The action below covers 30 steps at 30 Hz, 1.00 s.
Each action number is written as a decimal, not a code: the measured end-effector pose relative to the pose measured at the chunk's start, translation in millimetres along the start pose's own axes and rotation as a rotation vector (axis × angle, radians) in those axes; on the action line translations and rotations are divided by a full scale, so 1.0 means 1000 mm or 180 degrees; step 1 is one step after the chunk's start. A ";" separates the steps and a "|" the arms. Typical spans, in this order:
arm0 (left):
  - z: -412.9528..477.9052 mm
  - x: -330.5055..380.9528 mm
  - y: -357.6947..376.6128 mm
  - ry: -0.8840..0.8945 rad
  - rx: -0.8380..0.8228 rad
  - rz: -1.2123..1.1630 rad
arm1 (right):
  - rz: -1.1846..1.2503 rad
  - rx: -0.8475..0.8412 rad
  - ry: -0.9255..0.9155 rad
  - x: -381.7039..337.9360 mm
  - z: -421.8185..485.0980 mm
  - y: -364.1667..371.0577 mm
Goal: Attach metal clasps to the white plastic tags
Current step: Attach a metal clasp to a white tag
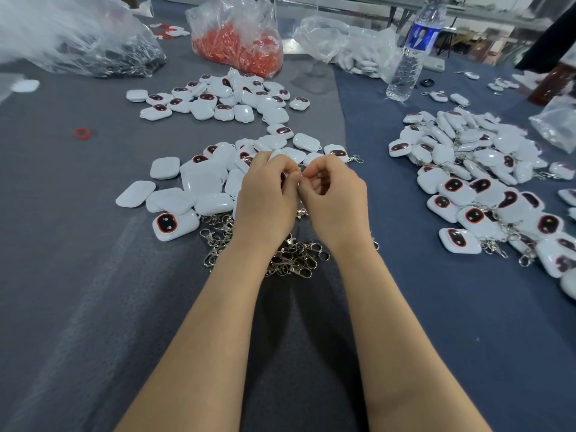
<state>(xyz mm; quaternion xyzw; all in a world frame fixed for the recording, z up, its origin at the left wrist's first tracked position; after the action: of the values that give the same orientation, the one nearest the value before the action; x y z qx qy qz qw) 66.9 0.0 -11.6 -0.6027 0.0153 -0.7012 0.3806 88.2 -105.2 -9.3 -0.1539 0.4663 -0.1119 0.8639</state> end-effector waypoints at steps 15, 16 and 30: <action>0.000 -0.002 0.003 -0.0666 -0.0640 -0.0904 | -0.0045 0.0315 0.0193 0.012 0.002 -0.013; 0.000 -0.003 0.003 -0.0656 -0.0666 -0.0862 | -0.0043 0.0302 0.0184 0.012 0.002 -0.012; 0.000 -0.003 -0.001 -0.0306 -0.0619 -0.0339 | -0.0321 -0.0028 0.0092 0.015 0.001 -0.005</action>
<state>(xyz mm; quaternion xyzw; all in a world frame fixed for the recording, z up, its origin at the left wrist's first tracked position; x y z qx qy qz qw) 66.0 2.8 -13.8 -0.6697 0.0329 -0.6859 0.2828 96.9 -114.5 -18.1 -0.1794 0.4709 -0.1555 0.8496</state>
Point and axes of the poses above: each hand's wrist, its own z-axis towards the middle knuckle, its own y-axis out of the palm, x = y × z, the point moved 5 cm from there along z, towards the middle knuckle, and after that the axes turned 12 degrees about -y, right-handed, at the moved point
